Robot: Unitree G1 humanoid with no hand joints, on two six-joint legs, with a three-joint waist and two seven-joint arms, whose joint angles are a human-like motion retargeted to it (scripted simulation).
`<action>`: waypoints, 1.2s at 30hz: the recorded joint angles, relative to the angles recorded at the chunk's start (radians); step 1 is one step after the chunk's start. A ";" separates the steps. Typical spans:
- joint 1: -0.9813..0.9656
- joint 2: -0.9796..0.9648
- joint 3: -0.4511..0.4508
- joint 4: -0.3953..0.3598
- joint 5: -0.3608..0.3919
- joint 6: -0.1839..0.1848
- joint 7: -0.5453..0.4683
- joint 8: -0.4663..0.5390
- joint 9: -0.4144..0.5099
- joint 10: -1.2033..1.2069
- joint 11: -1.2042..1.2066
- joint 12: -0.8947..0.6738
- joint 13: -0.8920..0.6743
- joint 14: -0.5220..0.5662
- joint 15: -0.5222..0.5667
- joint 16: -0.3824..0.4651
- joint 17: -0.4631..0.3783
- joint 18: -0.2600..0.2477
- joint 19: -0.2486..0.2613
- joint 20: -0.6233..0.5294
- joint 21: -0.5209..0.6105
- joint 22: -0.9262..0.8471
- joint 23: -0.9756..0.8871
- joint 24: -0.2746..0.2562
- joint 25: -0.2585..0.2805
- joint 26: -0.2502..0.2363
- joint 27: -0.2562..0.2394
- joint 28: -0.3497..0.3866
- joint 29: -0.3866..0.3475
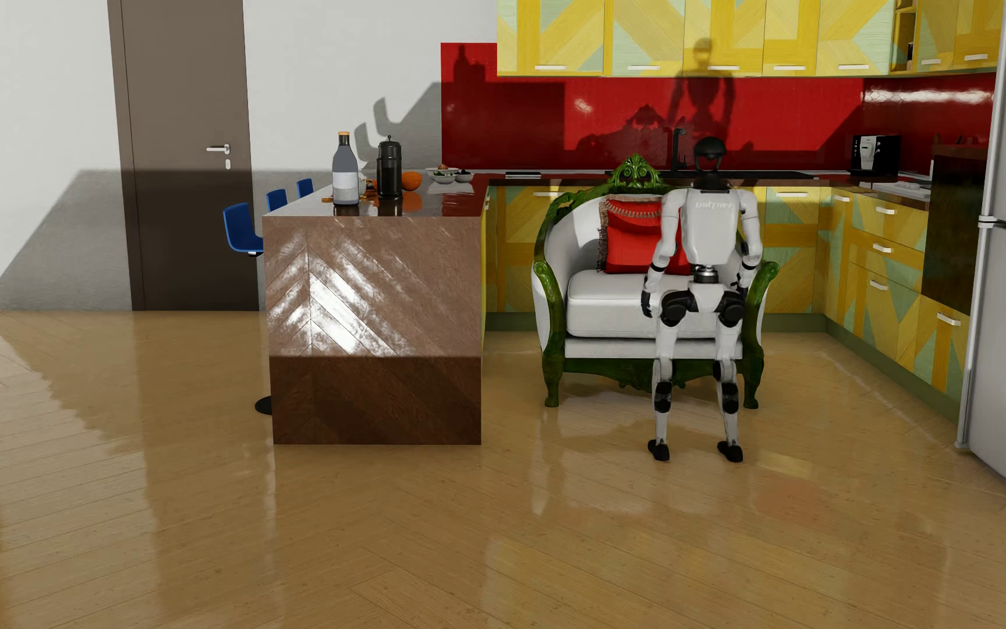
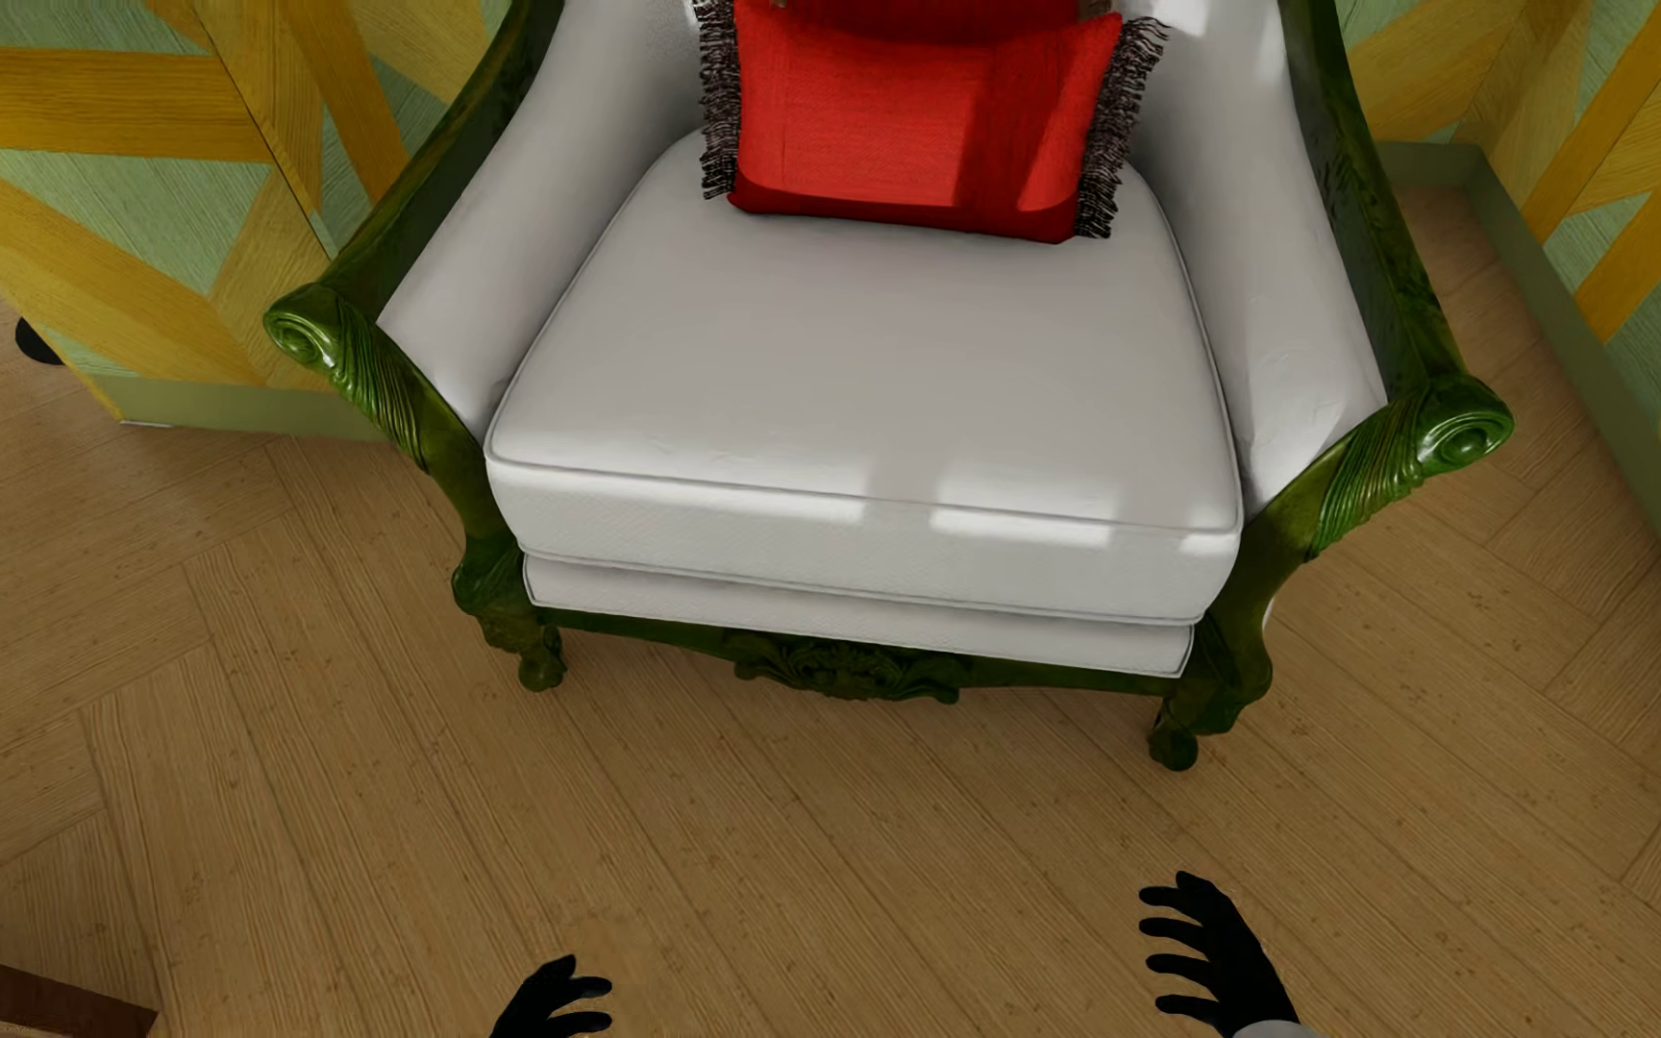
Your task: Walk to the white armchair
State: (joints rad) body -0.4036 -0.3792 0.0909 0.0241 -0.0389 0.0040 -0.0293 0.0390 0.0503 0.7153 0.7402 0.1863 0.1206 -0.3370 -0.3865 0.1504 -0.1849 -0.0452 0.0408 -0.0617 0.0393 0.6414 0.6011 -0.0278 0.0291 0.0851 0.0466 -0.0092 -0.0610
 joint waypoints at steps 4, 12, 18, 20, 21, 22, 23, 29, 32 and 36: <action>0.030 0.017 -0.024 0.004 0.003 0.019 0.014 0.013 0.008 -0.060 -0.047 -0.017 0.027 0.040 0.039 0.009 0.007 -0.001 0.002 0.020 -0.018 0.007 0.002 0.012 0.012 0.000 0.014 0.007 0.036; 0.023 0.018 0.003 0.010 0.006 0.014 0.007 0.000 -0.039 -0.051 -0.045 0.035 0.022 0.041 0.039 0.002 0.004 -0.005 -0.002 0.009 0.004 0.004 -0.008 0.017 -0.052 0.048 -0.039 -0.053 0.120; 0.024 0.019 -0.027 0.018 0.014 -0.012 0.008 0.002 -0.006 -0.058 -0.058 -0.015 0.028 0.057 0.060 -0.006 -0.020 -0.007 -0.003 0.025 -0.009 0.015 0.025 0.020 -0.037 0.012 -0.005 -0.008 0.117; 0.016 0.013 -0.031 0.021 0.015 -0.009 0.012 0.005 -0.021 -0.055 -0.059 -0.001 0.043 0.054 0.061 -0.002 -0.008 -0.006 -0.001 -0.004 -0.019 -0.002 -0.015 0.021 -0.044 0.015 -0.007 -0.017 0.107; 0.016 0.016 -0.019 0.017 0.012 -0.008 0.007 0.000 -0.025 -0.053 -0.058 -0.001 0.055 0.053 0.058 -0.001 0.007 -0.004 0.000 -0.004 -0.009 0.001 -0.018 0.015 -0.041 0.022 -0.017 -0.028 0.101; 0.016 0.020 -0.015 0.011 0.006 -0.005 0.001 -0.006 -0.024 -0.052 -0.059 0.008 0.042 0.053 0.057 -0.001 0.022 -0.002 0.002 0.016 -0.002 -0.004 -0.011 0.014 -0.039 0.031 -0.016 -0.040 0.098; 0.013 0.018 -0.014 0.010 0.005 -0.002 0.002 -0.005 -0.026 -0.053 -0.062 0.017 0.021 0.055 0.059 0.003 0.025 0.000 0.004 0.029 0.011 0.010 -0.009 0.015 -0.037 0.033 -0.010 -0.047 0.100; 0.027 0.022 -0.021 0.012 0.005 0.005 0.024 0.015 -0.011 -0.057 -0.062 0.013 0.020 0.052 0.061 -0.007 0.006 0.005 0.009 0.000 -0.007 0.003 -0.015 0.049 -0.047 -0.014 -0.014 0.018 0.084; 0.022 0.024 -0.032 0.022 0.015 0.012 0.024 0.015 -0.021 -0.044 -0.068 0.028 0.015 0.042 0.062 -0.010 0.023 0.004 0.009 0.014 0.013 0.008 -0.010 0.022 -0.040 -0.023 -0.019 0.013 0.066; 0.022 0.022 -0.029 0.020 0.013 -0.008 0.021 0.012 -0.020 -0.040 -0.055 0.019 0.011 0.035 0.050 0.003 0.019 0.002 0.006 0.025 -0.006 -0.003 -0.004 0.024 -0.037 -0.009 -0.013 -0.001 0.099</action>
State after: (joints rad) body -0.3811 -0.3572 0.0621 0.0442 -0.0257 -0.0038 -0.0087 0.0510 0.0303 0.6758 0.6849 0.2051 0.1319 -0.3015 -0.3360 0.1533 -0.1660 -0.0436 0.0467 -0.0366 0.0330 0.6389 0.5974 -0.0036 -0.0078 0.0758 0.0334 -0.0104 0.0380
